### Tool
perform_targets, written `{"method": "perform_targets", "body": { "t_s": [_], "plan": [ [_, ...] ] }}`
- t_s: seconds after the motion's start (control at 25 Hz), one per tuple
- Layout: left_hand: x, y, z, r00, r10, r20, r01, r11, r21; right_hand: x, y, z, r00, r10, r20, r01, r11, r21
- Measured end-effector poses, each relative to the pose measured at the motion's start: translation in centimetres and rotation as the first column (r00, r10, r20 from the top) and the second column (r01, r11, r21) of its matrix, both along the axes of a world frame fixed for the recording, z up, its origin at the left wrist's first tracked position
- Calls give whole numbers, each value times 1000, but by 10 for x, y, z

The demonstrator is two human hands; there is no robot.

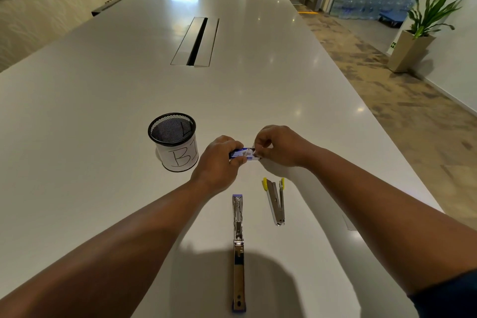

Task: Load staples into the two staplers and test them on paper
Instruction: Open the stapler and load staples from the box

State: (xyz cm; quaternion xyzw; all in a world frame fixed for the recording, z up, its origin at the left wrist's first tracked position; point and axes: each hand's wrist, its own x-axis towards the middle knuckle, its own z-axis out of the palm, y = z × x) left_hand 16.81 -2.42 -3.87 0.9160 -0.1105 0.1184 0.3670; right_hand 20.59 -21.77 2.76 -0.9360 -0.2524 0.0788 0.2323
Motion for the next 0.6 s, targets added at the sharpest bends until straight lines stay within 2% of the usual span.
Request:
{"method": "perform_targets", "body": {
  "t_s": [0.12,0.2,0.32,0.48,0.6],
  "plan": [
    [0,0,1,1000,-4,5,4,1000,-14,1,-4,2,999,-32,-27,34,995,92],
    [0,0,0,1000,6,4,-6,1000,-15,-1,-6,4,991,-42,-128,64,984,166],
    [2,0,-2,1000,16,-5,-16,1000,-16,-7,-7,1,954,-14,-301,51,992,115],
    [1,0,-2,1000,19,-3,-20,1000,-19,-17,-1,-6,971,-87,-223,92,996,10],
    [2,0,-2,1000,18,3,-18,1000,-13,-21,0,-7,981,-96,-169,105,994,40]
  ]
}}
